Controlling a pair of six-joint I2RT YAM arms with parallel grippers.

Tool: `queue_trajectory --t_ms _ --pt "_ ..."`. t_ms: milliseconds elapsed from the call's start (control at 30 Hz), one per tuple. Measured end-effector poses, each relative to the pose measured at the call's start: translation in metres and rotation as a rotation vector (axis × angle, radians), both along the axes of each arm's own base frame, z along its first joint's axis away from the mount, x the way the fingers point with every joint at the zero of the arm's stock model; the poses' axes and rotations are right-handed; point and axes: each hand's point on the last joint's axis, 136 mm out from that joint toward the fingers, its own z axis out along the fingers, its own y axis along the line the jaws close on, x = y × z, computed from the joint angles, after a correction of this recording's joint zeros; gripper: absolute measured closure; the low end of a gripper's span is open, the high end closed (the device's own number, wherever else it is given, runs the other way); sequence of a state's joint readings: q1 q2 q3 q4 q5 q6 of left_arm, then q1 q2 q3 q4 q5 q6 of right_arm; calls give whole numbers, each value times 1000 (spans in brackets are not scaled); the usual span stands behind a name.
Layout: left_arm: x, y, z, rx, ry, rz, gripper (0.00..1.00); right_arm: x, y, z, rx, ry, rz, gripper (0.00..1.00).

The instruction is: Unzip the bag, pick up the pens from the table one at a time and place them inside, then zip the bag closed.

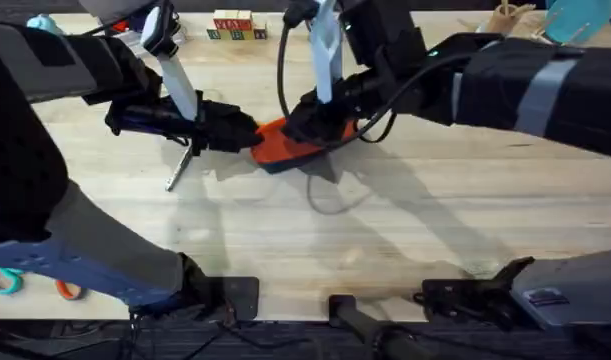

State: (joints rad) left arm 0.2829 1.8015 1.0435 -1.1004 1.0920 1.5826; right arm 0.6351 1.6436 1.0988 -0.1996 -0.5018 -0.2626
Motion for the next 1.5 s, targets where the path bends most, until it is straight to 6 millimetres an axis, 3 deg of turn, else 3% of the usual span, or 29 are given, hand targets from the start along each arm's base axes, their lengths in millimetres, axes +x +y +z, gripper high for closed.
queue_trajectory --t_ms 833,1400,1500 --pt "0 0 0 -1 -1 1 958 -8 38 -2 63 -54 79 971" --pt "0 0 0 -1 -1 1 958 -9 40 -2 65 -57 84 970" --pt "0 0 0 -1 -1 1 958 -10 40 -2 65 -54 84 901"
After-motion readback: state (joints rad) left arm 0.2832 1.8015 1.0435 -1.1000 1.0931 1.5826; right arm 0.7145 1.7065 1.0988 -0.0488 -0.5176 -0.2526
